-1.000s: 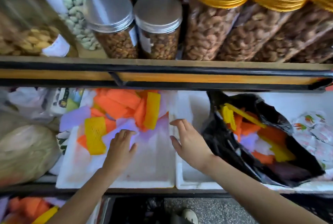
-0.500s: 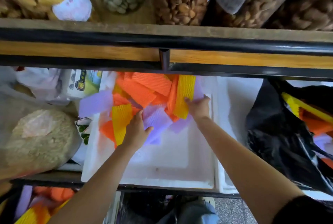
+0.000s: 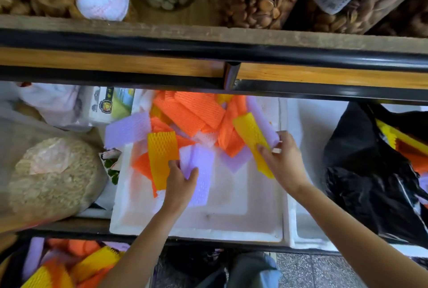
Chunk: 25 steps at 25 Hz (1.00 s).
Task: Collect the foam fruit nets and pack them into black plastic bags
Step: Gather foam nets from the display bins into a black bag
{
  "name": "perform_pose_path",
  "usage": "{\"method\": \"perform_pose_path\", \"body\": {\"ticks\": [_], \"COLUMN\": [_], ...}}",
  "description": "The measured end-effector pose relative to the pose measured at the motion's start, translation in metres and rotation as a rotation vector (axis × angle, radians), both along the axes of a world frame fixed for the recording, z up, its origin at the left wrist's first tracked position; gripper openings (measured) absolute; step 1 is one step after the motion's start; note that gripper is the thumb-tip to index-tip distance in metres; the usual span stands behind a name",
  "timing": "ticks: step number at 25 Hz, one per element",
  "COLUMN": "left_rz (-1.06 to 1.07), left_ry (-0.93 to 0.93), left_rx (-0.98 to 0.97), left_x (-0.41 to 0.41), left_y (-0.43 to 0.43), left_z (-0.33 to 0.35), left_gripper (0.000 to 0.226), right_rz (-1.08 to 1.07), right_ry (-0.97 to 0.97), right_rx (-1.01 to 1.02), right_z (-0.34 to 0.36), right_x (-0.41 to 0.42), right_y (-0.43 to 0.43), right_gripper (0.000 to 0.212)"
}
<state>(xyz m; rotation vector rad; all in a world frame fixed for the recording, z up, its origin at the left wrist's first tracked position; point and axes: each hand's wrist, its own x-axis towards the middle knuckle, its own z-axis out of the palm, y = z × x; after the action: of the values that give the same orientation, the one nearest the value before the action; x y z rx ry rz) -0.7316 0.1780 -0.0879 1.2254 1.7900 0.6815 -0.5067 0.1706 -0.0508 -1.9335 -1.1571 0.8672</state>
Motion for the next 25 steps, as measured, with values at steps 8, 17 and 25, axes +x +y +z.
{"method": "perform_pose_path", "body": {"ticks": [8,17,25], "left_rz": [-0.016,-0.020,0.048], "left_ry": [-0.550,-0.331,-0.240], "left_rx": [-0.183,0.003,0.059], "left_x": [0.035,0.022,-0.009], "left_y": [-0.023,-0.032,-0.042], "left_z": [0.020,0.024,0.020], "left_gripper": [0.015,0.035,0.029], "right_rz": [0.371,0.378,0.108], "right_ry": [-0.051,0.010,-0.117], "right_rx": [-0.023,-0.113,0.041], "right_z": [-0.003,0.014,0.001], "right_x": [-0.049,-0.051,-0.035], "right_y": [-0.044,-0.065,-0.075], "right_gripper": [0.044,0.036,0.039]}}
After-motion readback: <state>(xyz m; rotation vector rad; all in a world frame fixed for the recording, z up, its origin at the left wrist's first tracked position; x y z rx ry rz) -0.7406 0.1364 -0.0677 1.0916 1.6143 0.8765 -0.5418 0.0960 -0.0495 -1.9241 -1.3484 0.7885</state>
